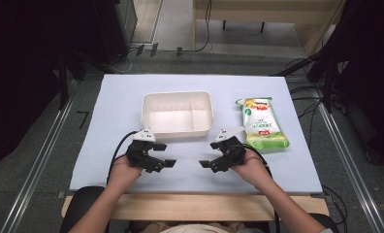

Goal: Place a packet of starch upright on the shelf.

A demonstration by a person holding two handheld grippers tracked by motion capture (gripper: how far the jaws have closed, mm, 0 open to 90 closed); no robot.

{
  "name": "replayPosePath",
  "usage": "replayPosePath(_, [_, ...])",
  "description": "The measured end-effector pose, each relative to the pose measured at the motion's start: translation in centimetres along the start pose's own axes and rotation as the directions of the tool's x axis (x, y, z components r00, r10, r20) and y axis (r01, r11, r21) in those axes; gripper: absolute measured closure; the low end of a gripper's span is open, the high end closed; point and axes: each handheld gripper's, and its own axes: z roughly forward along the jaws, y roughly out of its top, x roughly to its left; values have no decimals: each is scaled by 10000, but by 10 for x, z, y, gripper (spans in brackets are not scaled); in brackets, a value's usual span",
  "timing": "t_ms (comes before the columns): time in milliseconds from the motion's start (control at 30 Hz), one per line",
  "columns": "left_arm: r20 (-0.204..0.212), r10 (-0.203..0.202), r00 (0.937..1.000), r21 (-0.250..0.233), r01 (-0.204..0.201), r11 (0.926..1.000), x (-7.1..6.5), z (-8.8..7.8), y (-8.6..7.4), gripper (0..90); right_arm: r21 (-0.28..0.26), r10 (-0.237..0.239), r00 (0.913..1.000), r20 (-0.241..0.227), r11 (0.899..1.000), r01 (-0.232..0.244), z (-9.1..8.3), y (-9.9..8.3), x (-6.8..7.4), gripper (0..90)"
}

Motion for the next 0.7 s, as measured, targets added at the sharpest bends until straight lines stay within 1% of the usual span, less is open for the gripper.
replayPosePath(33, [0,0,10000,0,0,10000,0,0,0,236,0,0,10000,0,10000,0,0,0,0,181])
replayPosePath(133, [-24,19,10000,40,-19,10000,0,0,0,235,37,106,9995,-305,9999,-105,-1,-1,0,181])
replayPosePath(200, [-39,23,10000,71,-22,10000,-1,0,0,236,41,112,9994,-316,9999,-110,-3,-2,0,181])
replayPosePath(233, [-38,31,10000,81,-30,10000,-1,0,0,236,23,272,9994,-219,9996,-272,-5,-2,-1,181])
replayPosePath(333, [-43,11,10000,62,-11,10000,0,0,0,235,-119,301,9993,-213,9995,-304,-9,-2,-3,181])
replayPosePath(367, [-50,9,10000,62,-9,10000,0,0,0,236,-126,442,9989,-141,9989,-444,-11,-2,-4,181])
replayPosePath(400, [-54,8,10000,69,-8,10000,0,0,0,236,-126,442,9989,-141,9989,-444,-11,-2,-4,181])
replayPosePath(500, [-65,8,10000,61,-7,10000,0,0,0,235,-120,552,9984,100,9984,-551,-14,-3,-5,180])
replayPosePath(533, [-65,12,10000,70,-12,10000,-1,0,0,235,-148,510,9986,133,9986,-508,-15,-3,-6,180])
replayPosePath(700, [-74,6,10000,62,-6,10000,-1,0,0,236,-144,627,9980,34,9979,-626,-18,-3,-8,180])
